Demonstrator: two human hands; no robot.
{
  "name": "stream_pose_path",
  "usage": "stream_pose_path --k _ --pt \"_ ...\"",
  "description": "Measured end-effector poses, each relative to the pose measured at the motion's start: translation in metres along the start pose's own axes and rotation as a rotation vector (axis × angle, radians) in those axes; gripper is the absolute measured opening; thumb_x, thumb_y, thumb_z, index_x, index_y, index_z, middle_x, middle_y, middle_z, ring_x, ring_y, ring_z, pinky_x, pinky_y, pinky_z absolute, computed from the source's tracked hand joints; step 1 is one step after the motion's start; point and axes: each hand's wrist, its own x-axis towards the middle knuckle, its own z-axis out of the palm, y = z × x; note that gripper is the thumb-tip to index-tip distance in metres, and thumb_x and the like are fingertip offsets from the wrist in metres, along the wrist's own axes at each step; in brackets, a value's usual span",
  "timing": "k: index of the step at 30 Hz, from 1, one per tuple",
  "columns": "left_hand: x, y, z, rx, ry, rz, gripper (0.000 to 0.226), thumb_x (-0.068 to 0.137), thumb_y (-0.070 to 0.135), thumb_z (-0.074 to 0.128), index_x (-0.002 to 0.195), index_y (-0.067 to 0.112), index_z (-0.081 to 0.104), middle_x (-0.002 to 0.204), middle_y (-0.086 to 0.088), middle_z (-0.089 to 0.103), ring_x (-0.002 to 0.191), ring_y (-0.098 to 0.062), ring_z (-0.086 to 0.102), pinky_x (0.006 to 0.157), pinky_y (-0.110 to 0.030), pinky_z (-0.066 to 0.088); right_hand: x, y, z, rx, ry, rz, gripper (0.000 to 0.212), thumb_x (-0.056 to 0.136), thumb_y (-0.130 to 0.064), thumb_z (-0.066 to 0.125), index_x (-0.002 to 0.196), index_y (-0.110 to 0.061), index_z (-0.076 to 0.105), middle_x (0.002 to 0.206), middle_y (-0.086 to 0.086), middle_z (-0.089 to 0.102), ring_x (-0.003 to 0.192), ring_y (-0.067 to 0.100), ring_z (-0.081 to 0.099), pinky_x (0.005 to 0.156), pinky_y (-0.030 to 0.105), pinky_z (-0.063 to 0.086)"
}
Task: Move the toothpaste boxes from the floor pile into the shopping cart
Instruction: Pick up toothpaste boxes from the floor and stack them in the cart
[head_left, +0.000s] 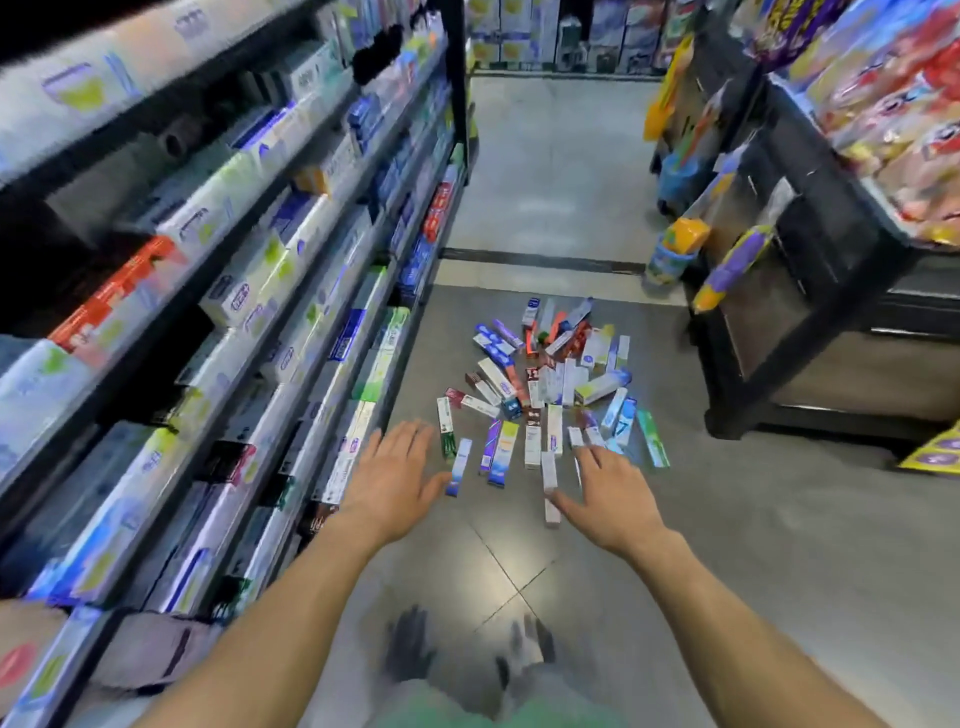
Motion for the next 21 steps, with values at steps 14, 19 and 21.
stream_pose_path --k 14,19,21 --pt "0.247 -0.115 0.081 -0.053 -0.174 -0.048 0.073 0.102 0.059 0.023 0.158 0.013 0.017 0.166 -0.006 0.017 0.153 -0.021 0.015 0.125 -0.043 0.008 0.288 -0.015 0.026 0.015 -0.082 -0.002 0.07 0.094 -0.063 0.046 0.146 -0.016 0.041 0.144 0.008 0.049 0.132 0.028 0.044 0.11 0.038 0.036" --pt "0.342 -0.155 0.183 -0.118 -0.205 -0.034 0.078 0.093 0.061 0.028 0.134 0.001 0.057 0.136 -0.02 0.06 0.122 -0.036 0.06 0.104 -0.049 0.047 0.378 -0.014 0.124 -0.032 -0.177 0.019 0.069 0.096 -0.064 0.036 0.148 -0.019 0.037 0.153 0.008 0.041 0.138 0.028 0.039 0.113 0.038 0.033" --pt "0.369 -0.168 0.24 -0.136 -0.234 -0.035 0.073 0.09 0.057 0.033 0.131 0.001 0.058 0.131 -0.021 0.062 0.116 -0.038 0.062 0.101 -0.049 0.047 0.412 -0.014 0.178 0.005 -0.197 0.02 0.068 0.097 -0.062 0.039 0.149 -0.019 0.036 0.154 0.008 0.04 0.139 0.029 0.039 0.113 0.039 0.033"
